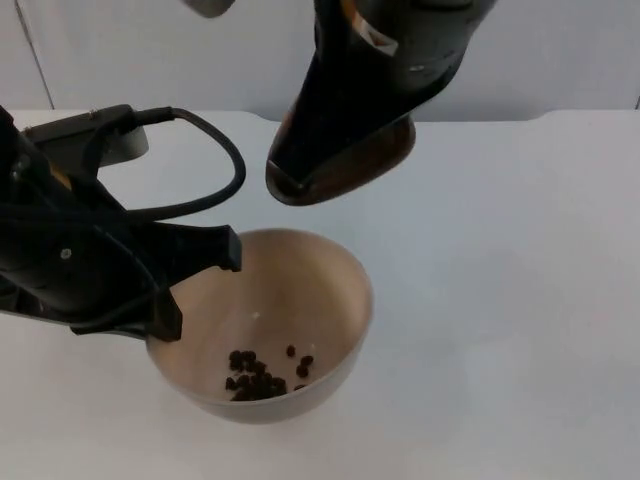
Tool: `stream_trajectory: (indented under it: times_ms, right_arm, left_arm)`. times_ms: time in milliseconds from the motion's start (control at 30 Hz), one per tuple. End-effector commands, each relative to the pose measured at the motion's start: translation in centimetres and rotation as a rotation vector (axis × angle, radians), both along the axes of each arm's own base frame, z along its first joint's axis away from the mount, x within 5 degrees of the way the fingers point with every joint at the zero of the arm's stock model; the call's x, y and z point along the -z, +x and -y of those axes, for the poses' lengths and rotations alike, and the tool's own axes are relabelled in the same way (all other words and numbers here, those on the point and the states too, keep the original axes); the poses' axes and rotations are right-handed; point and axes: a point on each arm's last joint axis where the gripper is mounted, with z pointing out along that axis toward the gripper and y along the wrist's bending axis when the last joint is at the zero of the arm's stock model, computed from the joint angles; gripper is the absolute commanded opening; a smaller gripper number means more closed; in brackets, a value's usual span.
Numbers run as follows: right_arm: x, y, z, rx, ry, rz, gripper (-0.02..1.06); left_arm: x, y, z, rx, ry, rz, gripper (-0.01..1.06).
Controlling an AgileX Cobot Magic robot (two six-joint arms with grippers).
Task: Pick up the bowl with the left hand and pour the coffee beans from the cup into the bowl with the right hand.
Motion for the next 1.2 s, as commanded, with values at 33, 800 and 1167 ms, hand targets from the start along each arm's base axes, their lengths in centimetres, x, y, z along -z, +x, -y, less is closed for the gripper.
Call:
stream_trajectory:
  times_ms: [33, 800, 1167]
  right_arm:
    - [-0.8, 0.6, 0.5, 0.014, 0.045, -0.033, 0.00]
    - [0.8, 3.4, 3.4, 0.078, 0.207, -0.403, 0.00]
    - [1.0, 3.7, 4.0, 0.087, 0.205, -0.445, 0.00]
  left_arm:
    - [-0.2, 0.2, 0.3, -0.007, -0.016, 0.015, 0.00]
    - [-0.2, 0.2, 0.3, -0.007, -0.016, 0.015, 0.00]
    - [-0.2, 0.2, 0.3, 0.005, -0.005, 0.016, 0.00]
